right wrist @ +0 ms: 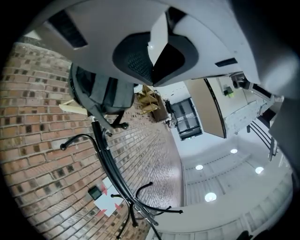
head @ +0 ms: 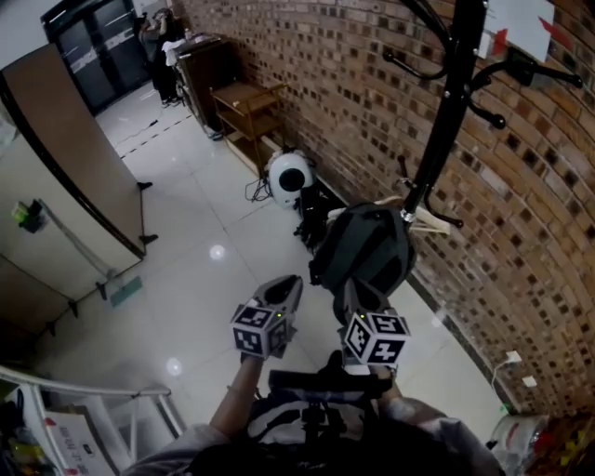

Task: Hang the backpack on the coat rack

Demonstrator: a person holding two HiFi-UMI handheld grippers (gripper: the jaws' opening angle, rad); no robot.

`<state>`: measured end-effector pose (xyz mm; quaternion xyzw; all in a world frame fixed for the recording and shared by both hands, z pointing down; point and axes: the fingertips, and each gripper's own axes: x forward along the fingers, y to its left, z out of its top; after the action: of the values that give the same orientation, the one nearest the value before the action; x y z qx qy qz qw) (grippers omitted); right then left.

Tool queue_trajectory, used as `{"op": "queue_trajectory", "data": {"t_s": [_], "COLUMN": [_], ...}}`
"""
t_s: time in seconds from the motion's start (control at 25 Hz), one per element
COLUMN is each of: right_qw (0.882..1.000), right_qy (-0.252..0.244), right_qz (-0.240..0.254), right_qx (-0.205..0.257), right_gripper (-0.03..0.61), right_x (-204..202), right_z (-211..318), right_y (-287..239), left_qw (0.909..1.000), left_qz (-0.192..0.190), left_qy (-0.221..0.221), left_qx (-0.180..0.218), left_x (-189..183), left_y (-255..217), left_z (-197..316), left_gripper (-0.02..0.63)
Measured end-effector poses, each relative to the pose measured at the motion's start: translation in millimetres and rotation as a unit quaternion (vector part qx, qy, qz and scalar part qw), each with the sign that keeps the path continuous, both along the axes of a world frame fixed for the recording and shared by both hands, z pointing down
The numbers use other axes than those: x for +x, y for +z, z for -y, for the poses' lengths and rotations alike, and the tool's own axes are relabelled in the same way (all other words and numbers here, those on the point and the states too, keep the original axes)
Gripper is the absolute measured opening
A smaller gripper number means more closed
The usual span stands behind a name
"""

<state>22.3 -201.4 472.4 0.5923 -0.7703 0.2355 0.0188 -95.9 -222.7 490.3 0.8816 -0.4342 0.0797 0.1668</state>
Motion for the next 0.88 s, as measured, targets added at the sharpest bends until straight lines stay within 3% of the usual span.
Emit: {"op": "queue_trajectory", "data": {"t_s": [0.2,0.44,0.88], "right_qw": [1.000,1.000,0.999], "right_qy": [-0.011,0.016,0.034], "right_qz": [-0.009,-0.001,-0.016], "right_qx": [0.000,0.009,0.019], "right_gripper": [0.012,0.012,0.011], "right_x": [-30.1,-45.7,-66.7], "right_z": [-36.3,-83.2,-155.4], "right_y": [7.7,2.9,-2.4], "left_qw": [0.9999,0.9998,0.9975], "left_qz": [0.001,-0.002,-0.016], "left_qy": [0.000,0.015,0.069], "left_qx": [0.012,0.010,-0.003], "left_x": [-33.3,-53.0,-34.1], "left_y": [-3.7,-11.2,-2.5], "left_z": [-46.0,-93.7,-165.0], "left_gripper": [0.040,0.040,0.040]}}
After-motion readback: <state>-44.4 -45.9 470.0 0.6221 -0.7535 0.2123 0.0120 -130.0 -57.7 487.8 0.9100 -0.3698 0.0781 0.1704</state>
